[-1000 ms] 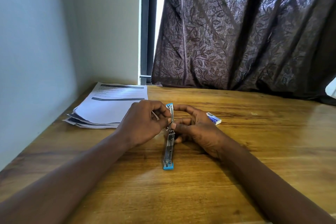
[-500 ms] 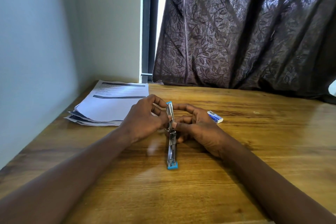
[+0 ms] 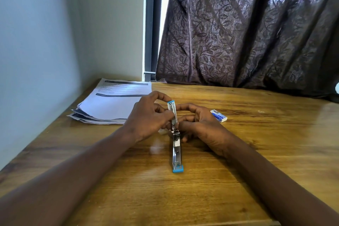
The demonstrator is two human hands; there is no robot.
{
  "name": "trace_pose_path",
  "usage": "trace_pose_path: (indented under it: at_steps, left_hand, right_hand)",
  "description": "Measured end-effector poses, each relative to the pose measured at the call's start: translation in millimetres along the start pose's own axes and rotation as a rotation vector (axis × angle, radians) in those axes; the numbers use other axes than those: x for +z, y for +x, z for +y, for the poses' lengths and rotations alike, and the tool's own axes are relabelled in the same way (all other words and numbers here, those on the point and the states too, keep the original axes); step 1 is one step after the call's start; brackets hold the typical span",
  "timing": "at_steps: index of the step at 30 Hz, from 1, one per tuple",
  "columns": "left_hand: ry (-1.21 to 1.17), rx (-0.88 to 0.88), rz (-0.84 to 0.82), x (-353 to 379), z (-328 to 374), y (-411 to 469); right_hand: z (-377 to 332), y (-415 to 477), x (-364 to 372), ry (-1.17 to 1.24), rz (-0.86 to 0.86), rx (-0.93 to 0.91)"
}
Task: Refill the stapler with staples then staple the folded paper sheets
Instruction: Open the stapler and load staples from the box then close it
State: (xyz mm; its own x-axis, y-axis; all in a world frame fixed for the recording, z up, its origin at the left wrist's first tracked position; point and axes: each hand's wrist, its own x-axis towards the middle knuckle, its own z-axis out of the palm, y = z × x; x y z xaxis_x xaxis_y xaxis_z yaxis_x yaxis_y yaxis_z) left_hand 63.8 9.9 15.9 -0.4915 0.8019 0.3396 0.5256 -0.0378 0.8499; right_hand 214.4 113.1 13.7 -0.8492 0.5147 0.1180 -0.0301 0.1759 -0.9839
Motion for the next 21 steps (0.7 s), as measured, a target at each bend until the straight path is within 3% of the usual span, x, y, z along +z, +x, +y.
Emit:
trace_pose_path:
  at_steps: [15, 21]
  left_hand:
    - [-0.153, 0.050, -0.270, -1.3, -4.4, 3.1]
    - [-0.049, 0.167, -0.309, -2.4, -3.6, -1.0]
  right_hand:
    - [0.7, 0.5, 1.4, -0.086, 0.088, -0.001]
    - [1.1, 0.0, 3.7, -0.158, 0.224, -0.085]
